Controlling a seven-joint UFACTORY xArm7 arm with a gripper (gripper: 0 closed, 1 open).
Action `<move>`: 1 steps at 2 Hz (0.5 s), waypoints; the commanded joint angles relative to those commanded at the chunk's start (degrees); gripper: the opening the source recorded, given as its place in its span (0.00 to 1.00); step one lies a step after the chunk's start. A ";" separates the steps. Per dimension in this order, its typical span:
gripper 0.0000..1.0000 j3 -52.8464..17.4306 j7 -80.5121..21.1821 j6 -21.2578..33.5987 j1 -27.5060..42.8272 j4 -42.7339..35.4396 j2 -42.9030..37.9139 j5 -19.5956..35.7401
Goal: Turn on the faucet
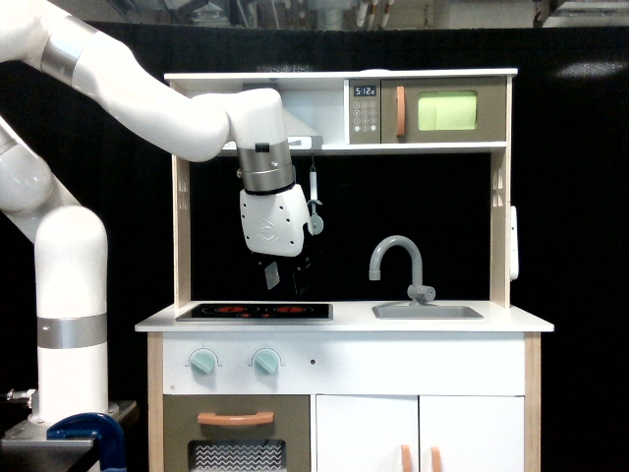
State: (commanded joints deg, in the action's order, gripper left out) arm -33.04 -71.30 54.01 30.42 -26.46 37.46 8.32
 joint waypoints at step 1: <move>1.00 -21.46 -26.46 -1.83 13.22 3.41 3.97 17.43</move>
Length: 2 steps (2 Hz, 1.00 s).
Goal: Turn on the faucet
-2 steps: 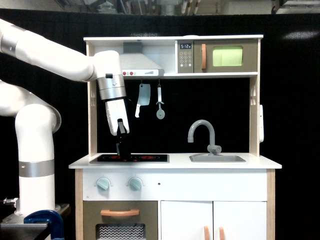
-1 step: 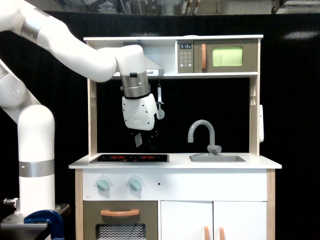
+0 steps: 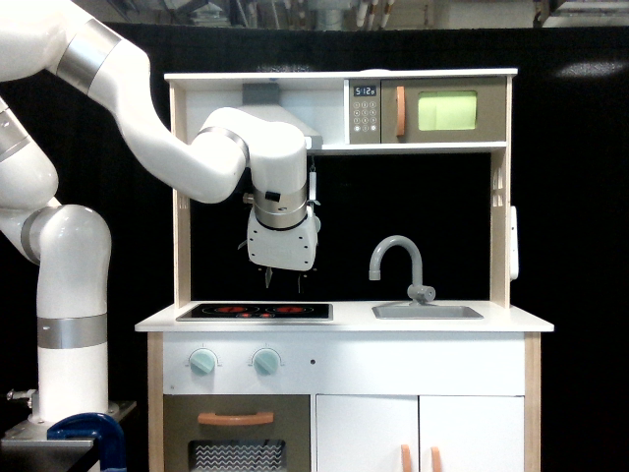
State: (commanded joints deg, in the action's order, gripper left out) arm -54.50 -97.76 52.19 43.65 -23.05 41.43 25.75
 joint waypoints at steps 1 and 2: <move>1.00 -13.89 -12.33 -3.07 11.06 0.42 3.68 6.86; 1.00 -34.32 -24.64 1.96 24.51 -2.89 12.13 7.54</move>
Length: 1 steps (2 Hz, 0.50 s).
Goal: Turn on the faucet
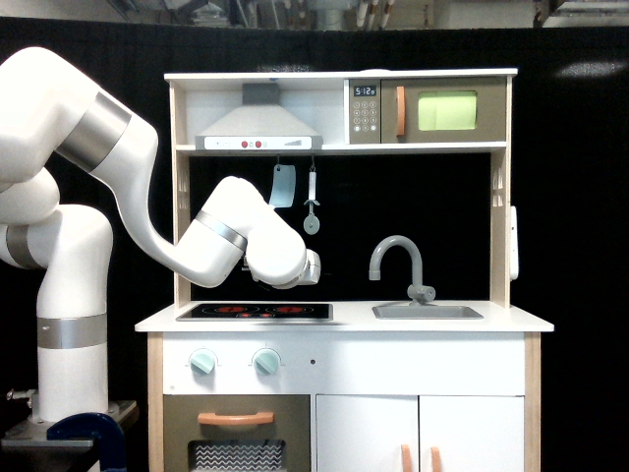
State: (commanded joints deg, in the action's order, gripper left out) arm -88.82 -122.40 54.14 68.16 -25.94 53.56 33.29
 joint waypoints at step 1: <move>1.00 -2.38 -0.30 -0.05 4.37 -0.48 4.17 -0.76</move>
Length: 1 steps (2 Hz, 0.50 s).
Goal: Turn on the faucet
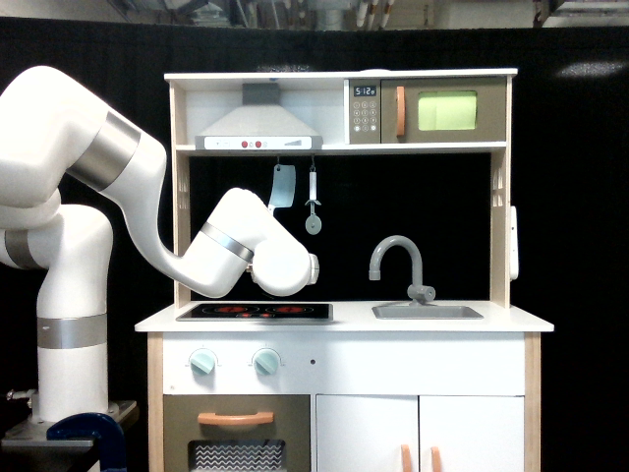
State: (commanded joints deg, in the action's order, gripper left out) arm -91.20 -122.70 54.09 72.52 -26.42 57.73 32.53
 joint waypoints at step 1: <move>1.00 1.71 1.60 -3.80 2.07 0.33 2.96 0.95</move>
State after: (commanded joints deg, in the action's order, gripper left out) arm -89.49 -121.10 50.29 74.59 -26.09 60.69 33.48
